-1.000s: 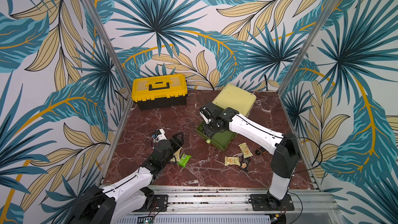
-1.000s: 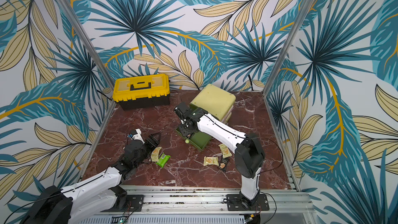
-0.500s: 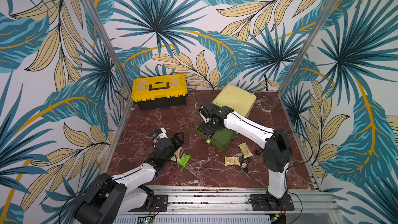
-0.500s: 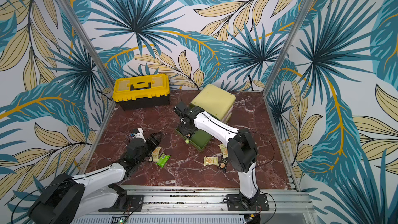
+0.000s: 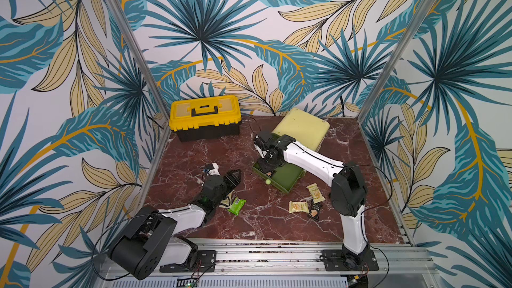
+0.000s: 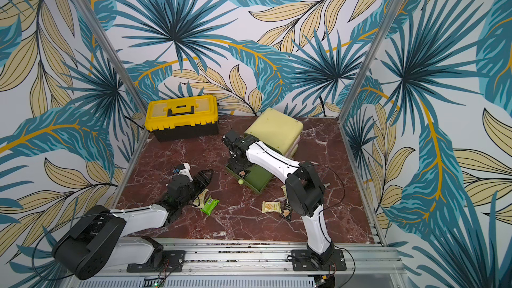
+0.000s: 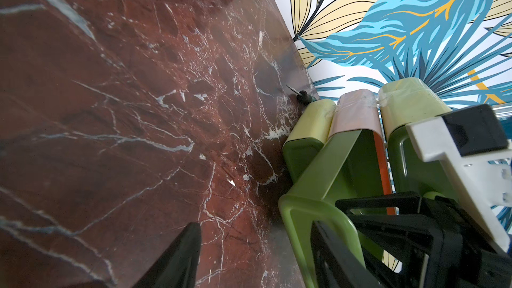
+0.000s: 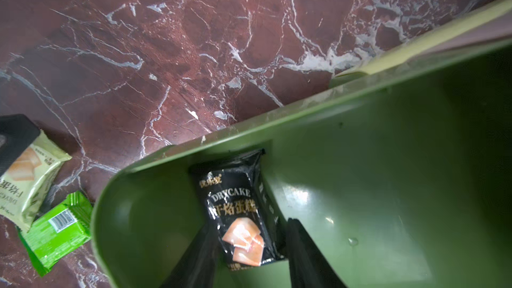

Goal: Take the cookies out of the drawer
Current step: Adjust the cookie in the drawer.

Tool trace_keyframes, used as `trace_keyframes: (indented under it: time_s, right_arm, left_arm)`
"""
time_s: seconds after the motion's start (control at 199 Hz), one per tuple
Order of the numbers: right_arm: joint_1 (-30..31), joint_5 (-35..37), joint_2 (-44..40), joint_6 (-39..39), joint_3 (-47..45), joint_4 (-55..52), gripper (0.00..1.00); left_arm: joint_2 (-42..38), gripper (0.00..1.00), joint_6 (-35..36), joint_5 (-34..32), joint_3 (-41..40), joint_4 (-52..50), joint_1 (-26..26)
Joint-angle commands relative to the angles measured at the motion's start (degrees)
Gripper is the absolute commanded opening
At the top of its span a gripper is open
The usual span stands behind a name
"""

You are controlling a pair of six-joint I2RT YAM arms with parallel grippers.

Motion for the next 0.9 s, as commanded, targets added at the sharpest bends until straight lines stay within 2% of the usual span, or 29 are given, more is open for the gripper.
trace_keyframes:
  time_s: [0.0,0.411,0.632,0.893]
  right_arm:
    - [0.0,1.1,2.2,-1.5,1.6,-2.4,0.44]
    - [-1.1,5.1,2.8,-2.7,1.8,-4.0,0.44]
    - [-1.3,10.3,1.7,-3.9,1.3,-5.8,0.44]
    - [-2.2,14.4,-1.3,-1.7,-0.4,-6.9,0.44]
  left_arm:
    - [0.8,0.67,0.1,0.6,2.9,2.7,0.4]
    - [1.2,0.67,0.4,0.7,3.1,2.9,0.4]
    - [1.3,0.67,0.5,0.7,3.2,3.0,0.5]
    - [1.2,0.67,0.7,1.3,3.4,2.7,0.5]
